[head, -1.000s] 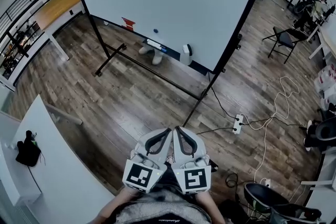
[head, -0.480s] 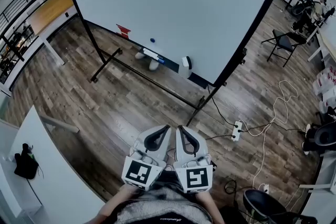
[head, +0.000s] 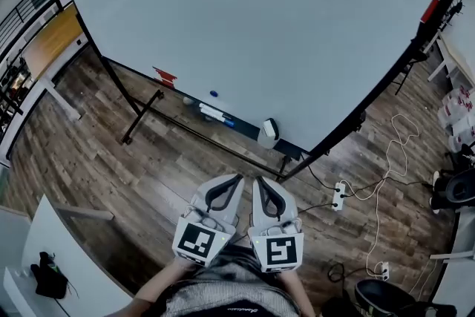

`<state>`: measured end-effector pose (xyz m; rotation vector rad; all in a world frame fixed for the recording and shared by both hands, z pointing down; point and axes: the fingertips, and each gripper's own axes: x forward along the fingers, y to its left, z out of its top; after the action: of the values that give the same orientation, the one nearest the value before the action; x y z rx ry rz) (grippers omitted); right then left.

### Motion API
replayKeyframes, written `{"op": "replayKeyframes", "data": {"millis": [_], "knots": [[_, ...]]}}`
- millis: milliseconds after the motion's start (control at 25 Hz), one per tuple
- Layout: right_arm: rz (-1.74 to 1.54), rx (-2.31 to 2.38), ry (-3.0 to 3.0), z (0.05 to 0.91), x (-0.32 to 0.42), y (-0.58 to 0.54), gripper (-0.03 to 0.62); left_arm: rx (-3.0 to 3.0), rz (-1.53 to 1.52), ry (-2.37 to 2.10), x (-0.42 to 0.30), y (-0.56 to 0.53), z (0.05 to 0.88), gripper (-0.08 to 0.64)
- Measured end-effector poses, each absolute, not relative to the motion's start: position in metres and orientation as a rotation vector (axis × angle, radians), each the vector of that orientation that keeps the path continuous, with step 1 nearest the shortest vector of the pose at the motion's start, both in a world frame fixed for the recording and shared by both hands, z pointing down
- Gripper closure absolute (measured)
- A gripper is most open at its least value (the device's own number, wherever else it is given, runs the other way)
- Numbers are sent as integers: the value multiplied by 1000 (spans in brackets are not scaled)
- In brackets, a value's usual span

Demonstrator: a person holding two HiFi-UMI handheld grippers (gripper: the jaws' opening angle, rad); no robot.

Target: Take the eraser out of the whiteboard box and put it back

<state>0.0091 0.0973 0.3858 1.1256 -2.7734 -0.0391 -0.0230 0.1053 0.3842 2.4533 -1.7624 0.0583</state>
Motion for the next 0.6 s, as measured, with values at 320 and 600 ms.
{"op": "replayKeyframes", "data": {"millis": [320, 600], "knots": [[-14, 1186, -2729, 397, -33, 65, 589, 2490, 61, -1680, -62, 71, 393, 555], [-9, 1193, -2692, 404, -48, 49, 589, 2511, 80, -1659, -81, 53, 399, 555]]}}
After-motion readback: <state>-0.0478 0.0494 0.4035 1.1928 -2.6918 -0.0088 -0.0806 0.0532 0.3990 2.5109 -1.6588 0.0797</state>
